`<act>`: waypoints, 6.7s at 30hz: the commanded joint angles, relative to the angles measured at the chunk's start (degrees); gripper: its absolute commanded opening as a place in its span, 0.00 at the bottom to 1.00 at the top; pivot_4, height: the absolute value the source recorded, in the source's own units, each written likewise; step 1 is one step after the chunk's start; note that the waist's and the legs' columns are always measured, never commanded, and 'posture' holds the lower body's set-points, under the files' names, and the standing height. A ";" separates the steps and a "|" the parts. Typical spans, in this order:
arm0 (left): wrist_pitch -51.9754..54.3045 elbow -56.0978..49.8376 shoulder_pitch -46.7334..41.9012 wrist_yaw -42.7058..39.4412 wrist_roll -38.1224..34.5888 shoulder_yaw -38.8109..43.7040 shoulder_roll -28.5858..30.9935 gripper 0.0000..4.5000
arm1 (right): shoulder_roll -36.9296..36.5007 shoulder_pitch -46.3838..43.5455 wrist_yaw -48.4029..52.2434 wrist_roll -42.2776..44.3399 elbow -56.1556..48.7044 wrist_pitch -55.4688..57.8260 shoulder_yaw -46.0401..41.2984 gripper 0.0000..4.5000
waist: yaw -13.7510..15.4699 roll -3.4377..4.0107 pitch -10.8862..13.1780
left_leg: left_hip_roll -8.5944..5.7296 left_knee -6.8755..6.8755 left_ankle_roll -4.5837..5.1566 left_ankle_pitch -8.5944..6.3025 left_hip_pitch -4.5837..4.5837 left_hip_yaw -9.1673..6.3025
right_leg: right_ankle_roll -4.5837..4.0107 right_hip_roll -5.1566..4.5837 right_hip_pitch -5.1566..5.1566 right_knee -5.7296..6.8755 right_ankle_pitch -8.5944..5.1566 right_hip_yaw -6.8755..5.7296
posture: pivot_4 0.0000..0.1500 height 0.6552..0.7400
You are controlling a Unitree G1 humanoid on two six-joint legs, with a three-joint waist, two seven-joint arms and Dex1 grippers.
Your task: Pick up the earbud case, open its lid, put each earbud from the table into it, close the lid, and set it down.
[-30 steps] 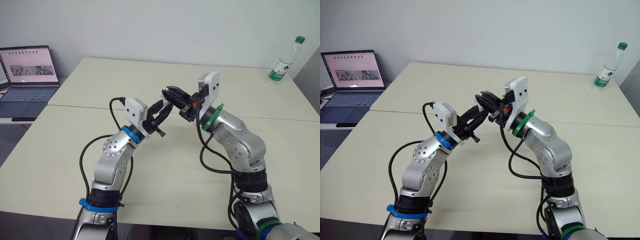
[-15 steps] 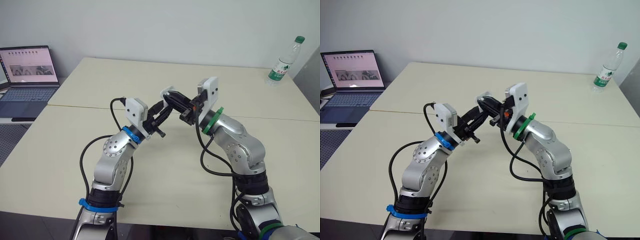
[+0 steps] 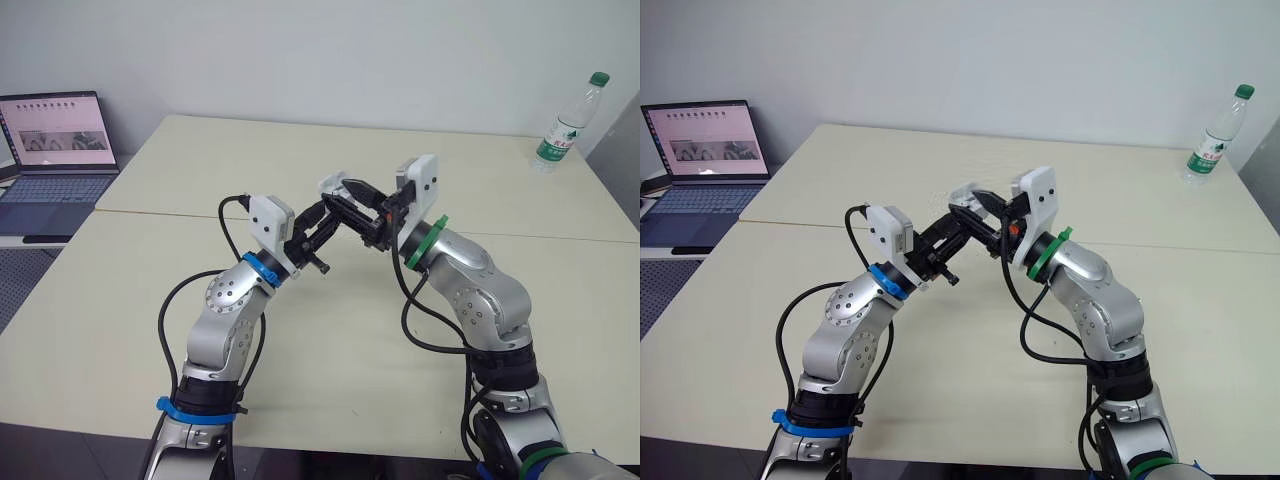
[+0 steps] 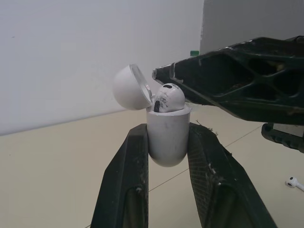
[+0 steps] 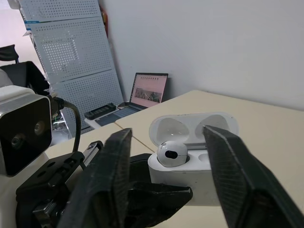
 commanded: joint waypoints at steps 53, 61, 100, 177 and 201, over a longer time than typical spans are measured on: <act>-2.16 -2.48 0.83 -1.46 -0.02 -0.21 0.97 0.18 | -19.76 26.77 -14.23 -9.75 -4.00 19.58 -18.81 0.10 | 0.11 -0.02 0.02 | 0.09 -0.09 0.00 -0.01 0.05 0.18 | 0.06 0.46 -0.02 -0.07 -0.05 0.26 | 1.00 1.00; -2.26 -3.21 1.65 -1.08 0.14 -0.50 0.63 0.18 | -28.60 26.36 -0.71 -7.14 -0.55 14.92 -15.46 0.10 | 0.11 -0.02 0.02 | 0.07 -0.09 0.00 -0.01 0.06 0.20 | 0.06 0.46 0.00 -0.08 -0.05 0.27 | 1.00 1.00; -4.28 -3.76 3.59 -0.64 0.52 -2.68 -1.91 0.18 | -64.37 16.78 53.94 -31.62 49.33 -50.96 6.19 0.41 | 0.05 -0.32 0.02 | 0.23 -0.09 0.00 -0.02 0.78 0.91 | 0.05 0.33 0.36 -0.05 -0.04 0.68 | 1.00 1.00; 2.90 -3.32 -1.43 -1.44 -5.29 0.22 -0.95 0.18 | -10.44 -5.77 9.00 4.55 0.29 1.96 -7.07 0.09 | 0.25 -0.13 0.02 | 0.07 0.09 -0.05 -0.01 -0.25 -0.03 | -0.01 0.13 -0.22 0.06 0.00 0.18 | 1.00 1.00; 3.32 -4.83 -0.50 -3.15 -5.49 -0.66 -0.76 0.18 | -12.47 -5.01 10.68 -0.15 1.58 -5.35 -2.13 0.09 | 0.24 -0.13 0.02 | 0.07 0.08 -0.05 -0.01 -0.25 -0.03 | -0.01 0.16 -0.21 0.05 0.00 0.18 | 1.00 1.00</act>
